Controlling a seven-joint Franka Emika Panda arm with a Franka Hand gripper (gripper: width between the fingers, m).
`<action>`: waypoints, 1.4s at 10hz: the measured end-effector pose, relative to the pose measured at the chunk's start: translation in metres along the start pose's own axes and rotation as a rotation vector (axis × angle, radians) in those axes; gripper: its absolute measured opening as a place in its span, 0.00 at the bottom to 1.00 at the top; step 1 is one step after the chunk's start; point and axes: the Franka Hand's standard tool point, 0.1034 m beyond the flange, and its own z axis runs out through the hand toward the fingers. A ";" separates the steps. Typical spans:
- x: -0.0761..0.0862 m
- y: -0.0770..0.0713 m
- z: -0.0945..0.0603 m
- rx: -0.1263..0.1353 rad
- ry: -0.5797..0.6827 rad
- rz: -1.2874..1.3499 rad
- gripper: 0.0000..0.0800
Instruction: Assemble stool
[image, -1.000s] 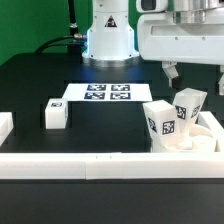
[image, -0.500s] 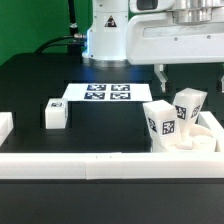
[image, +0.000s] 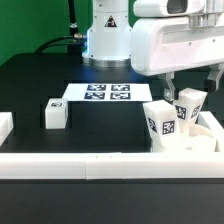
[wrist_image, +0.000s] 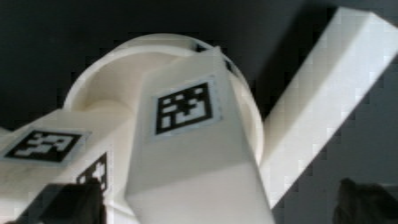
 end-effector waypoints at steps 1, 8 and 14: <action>-0.002 0.004 0.000 -0.013 -0.009 -0.121 0.81; -0.006 0.004 0.006 -0.019 -0.023 -0.146 0.42; -0.007 0.005 0.007 -0.026 -0.008 0.278 0.42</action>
Offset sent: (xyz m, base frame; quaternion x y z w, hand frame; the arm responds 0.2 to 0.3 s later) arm -0.0049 0.0045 -0.0099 0.0063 0.0141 -0.0093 0.9998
